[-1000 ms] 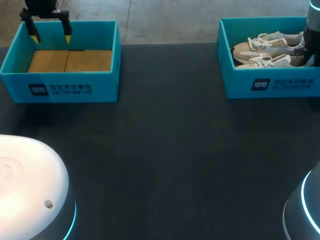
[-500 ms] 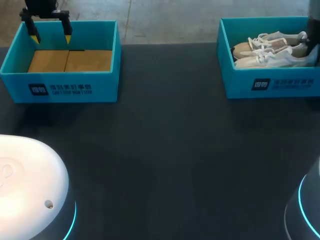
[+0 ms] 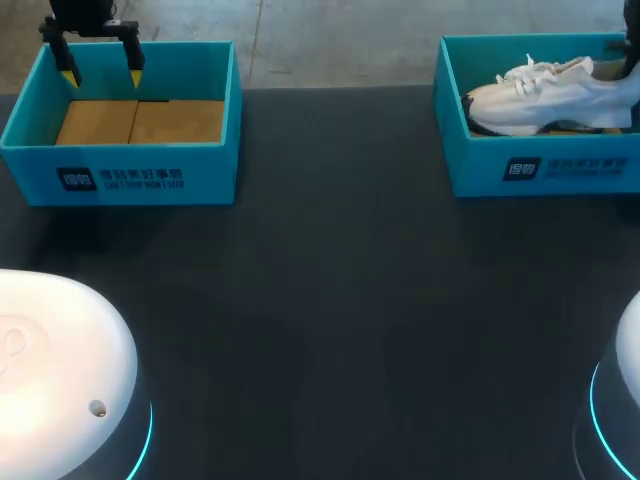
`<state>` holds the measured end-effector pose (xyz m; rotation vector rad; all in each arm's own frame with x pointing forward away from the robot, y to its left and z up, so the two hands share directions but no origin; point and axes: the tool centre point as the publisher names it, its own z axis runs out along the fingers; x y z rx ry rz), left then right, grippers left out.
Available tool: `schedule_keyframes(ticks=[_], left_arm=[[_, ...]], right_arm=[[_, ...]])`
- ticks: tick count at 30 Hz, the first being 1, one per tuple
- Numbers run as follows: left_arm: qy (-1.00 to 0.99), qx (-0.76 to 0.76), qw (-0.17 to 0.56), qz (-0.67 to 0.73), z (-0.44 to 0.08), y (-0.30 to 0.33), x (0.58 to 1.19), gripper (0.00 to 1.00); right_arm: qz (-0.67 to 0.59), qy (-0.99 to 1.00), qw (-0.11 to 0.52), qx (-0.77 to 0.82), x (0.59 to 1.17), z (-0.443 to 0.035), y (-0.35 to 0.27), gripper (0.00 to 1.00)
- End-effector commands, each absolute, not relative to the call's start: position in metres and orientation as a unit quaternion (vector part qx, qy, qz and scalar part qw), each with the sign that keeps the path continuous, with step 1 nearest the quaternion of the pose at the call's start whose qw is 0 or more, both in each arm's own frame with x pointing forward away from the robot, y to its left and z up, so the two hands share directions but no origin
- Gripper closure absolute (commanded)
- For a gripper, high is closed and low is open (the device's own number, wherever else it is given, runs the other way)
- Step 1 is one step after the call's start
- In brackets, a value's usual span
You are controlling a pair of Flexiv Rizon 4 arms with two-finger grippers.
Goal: Take the shoe out of the shoebox, open the shoe tongue, remove and reinsert the insole, then place the shoe into the shoebox
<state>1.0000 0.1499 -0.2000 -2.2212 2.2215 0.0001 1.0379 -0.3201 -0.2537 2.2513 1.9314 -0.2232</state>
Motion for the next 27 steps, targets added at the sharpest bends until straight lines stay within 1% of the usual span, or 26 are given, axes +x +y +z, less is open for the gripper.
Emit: schedule_keyframes(ticks=[1, 8, 12, 19, 27], left_arm=[[0.707, -0.707, 0.000, 0.000, -0.200, 0.150, 1.000, 0.00], [0.707, -0.707, 0.000, 0.000, -0.200, 0.150, 1.000, 0.00], [0.707, -0.707, 0.000, 0.000, -0.200, 0.150, 1.000, 0.00], [0.707, -0.707, 0.000, 0.000, -0.200, 0.150, 1.000, 0.00], [0.707, -0.707, 0.000, 0.000, -0.200, 0.150, 1.000, 0.00]], right_arm=[[-0.067, 0.644, 0.089, 0.757, 1.028, -0.214, -0.312, 1.00], [-0.057, 0.643, 0.094, 0.758, 1.027, -0.178, -0.298, 1.00], [-0.056, 0.643, 0.096, 0.758, 1.027, -0.167, -0.291, 1.00], [-0.058, 0.646, 0.092, 0.755, 1.026, -0.155, -0.281, 1.00], [-0.060, 0.647, 0.090, 0.755, 1.026, -0.153, -0.277, 1.00]])
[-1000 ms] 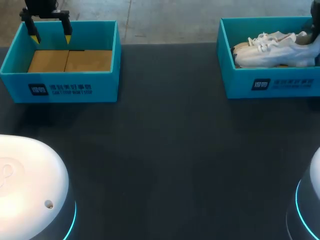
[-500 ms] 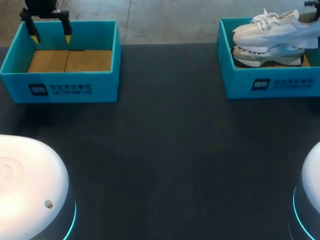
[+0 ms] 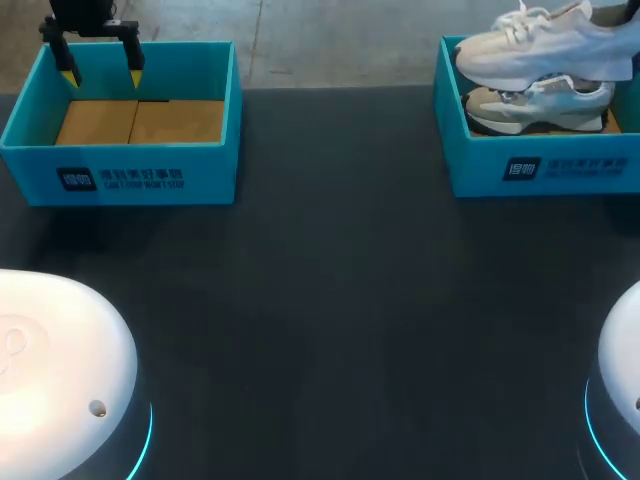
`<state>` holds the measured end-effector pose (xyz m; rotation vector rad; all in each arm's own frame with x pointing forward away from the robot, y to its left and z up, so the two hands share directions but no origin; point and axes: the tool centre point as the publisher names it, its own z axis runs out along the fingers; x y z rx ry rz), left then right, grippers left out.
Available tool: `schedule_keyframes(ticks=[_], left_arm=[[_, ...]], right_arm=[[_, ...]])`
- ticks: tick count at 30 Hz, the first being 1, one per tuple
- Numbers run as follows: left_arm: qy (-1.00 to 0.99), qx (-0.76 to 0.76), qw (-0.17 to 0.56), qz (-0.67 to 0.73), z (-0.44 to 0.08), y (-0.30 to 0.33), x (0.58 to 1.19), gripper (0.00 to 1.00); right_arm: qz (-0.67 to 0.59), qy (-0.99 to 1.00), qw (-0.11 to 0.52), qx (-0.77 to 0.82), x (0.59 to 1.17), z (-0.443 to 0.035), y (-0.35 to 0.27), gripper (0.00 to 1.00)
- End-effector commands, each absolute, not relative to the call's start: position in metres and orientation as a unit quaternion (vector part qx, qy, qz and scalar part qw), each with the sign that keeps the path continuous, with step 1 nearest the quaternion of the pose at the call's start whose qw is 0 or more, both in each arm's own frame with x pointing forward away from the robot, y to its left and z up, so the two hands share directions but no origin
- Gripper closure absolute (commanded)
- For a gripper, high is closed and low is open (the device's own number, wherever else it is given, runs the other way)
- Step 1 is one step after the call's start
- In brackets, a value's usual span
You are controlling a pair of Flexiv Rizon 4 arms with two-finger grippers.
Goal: Take the shoe out of the shoebox, open the shoe tongue, remove and reinsert the insole, then place the shoe into the shoebox
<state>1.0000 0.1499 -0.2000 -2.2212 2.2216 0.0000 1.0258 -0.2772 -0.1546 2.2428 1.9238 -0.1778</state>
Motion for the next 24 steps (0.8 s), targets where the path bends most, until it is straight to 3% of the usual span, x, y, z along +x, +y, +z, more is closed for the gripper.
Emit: schedule_keyframes(ticks=[1, 24], left_arm=[[0.707, -0.707, 0.000, 0.000, -0.200, 0.150, 1.000, 0.00], [0.707, -0.707, 0.000, 0.000, -0.200, 0.150, 1.000, 0.00]], right_arm=[[-0.060, 0.647, 0.090, 0.755, 1.026, -0.153, -0.277, 1.00], [-0.069, 0.646, 0.093, 0.755, 1.015, -0.154, -0.268, 1.00]])
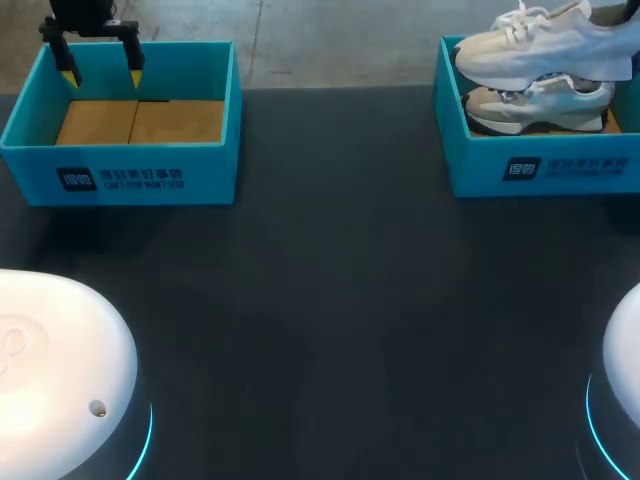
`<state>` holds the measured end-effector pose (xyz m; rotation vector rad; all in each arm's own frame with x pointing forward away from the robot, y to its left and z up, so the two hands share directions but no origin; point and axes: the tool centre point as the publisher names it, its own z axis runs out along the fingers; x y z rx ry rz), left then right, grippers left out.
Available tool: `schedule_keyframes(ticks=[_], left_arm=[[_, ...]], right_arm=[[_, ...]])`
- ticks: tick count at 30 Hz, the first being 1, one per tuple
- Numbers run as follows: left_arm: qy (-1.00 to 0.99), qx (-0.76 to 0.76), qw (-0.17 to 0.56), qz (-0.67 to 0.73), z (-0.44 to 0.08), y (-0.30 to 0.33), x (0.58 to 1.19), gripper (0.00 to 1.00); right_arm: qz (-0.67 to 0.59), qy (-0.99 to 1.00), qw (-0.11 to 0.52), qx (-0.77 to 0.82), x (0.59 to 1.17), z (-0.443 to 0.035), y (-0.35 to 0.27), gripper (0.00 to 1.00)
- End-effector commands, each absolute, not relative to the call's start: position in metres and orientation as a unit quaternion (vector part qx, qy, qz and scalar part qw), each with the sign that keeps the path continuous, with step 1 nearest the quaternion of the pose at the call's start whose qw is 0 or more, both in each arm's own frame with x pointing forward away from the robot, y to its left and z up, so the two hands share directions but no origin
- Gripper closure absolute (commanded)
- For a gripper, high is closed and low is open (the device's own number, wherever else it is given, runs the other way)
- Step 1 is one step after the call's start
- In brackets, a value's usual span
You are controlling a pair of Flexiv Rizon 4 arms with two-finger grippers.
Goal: Take the shoe out of the shoebox, open the shoe tongue, remove and reinsert the insole, then place the shoe into the shoebox
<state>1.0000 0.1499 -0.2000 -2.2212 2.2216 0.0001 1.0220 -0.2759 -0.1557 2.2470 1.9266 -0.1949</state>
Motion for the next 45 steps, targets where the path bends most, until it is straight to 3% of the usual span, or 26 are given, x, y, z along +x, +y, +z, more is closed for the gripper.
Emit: schedule_keyframes(ticks=[1, 27, 45], left_arm=[[0.707, -0.707, 0.000, 0.000, -0.200, 0.150, 1.000, 0.00], [0.707, -0.707, 0.000, 0.000, -0.200, 0.150, 1.000, 0.00], [0.707, -0.707, 0.000, 0.000, -0.200, 0.150, 1.000, 0.00]], right_arm=[[-0.072, 0.645, 0.095, 0.754, 1.012, -0.154, -0.266, 1.00], [-0.055, 0.649, 0.098, 0.752, 0.901, -0.143, -0.139, 1.00], [-0.056, 0.661, 0.098, 0.742, 0.818, -0.170, -0.035, 1.00]])
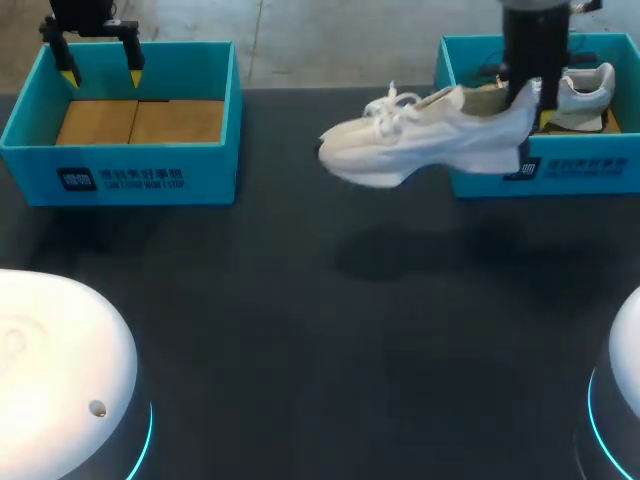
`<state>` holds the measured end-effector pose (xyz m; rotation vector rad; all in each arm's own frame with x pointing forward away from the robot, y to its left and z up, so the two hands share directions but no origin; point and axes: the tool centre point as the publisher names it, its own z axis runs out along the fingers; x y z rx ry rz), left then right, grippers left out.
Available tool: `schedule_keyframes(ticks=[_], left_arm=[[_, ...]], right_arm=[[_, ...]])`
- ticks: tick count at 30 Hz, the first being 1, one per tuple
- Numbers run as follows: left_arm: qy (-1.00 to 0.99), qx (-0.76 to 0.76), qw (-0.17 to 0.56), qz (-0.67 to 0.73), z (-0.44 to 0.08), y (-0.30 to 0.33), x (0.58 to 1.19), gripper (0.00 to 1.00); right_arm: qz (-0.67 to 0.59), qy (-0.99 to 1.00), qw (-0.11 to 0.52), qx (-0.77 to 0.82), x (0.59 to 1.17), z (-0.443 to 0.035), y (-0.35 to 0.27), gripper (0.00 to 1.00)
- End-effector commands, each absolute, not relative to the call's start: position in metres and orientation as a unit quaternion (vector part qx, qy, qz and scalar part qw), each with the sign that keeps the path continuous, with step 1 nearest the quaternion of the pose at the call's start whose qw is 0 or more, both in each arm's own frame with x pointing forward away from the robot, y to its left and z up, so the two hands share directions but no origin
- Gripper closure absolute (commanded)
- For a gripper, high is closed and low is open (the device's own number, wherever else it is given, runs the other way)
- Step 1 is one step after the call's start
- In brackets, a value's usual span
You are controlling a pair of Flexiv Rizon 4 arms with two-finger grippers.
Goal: Take the shoe out of the shoebox, open the shoe tongue, remove and reinsert the insole, then place the shoe into the shoebox
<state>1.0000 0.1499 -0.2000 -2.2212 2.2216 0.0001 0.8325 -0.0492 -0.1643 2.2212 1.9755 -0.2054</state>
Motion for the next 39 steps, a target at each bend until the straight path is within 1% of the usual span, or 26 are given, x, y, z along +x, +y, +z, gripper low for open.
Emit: schedule_keyframes(ticks=[1, 14, 21, 31, 37, 39], left_arm=[[0.707, -0.707, 0.000, 0.000, -0.200, 0.150, 1.000, 0.00], [0.707, -0.707, 0.000, 0.000, -0.200, 0.150, 1.000, 0.00], [0.707, -0.707, 0.000, 0.000, -0.200, 0.150, 1.000, 0.00], [0.707, -0.707, 0.000, 0.000, -0.200, 0.150, 1.000, 0.00], [0.707, -0.707, 0.000, 0.000, -0.200, 0.150, 1.000, 0.00], [0.707, -0.707, 0.000, 0.000, -0.200, 0.150, 1.000, 0.00]], right_arm=[[-0.056, 0.662, 0.098, 0.741, 0.812, -0.171, -0.031, 1.00], [-0.046, 0.670, 0.086, 0.736, 0.746, -0.194, 0.016, 1.00], [-0.065, 0.673, 0.098, 0.730, 0.719, -0.205, 0.037, 1.00], [-0.063, 0.673, 0.091, 0.732, 0.708, -0.211, 0.052, 1.00], [-0.072, 0.663, 0.112, 0.737, 0.712, -0.226, 0.065, 1.00], [-0.060, 0.664, 0.109, 0.737, 0.713, -0.232, 0.068, 1.00]])
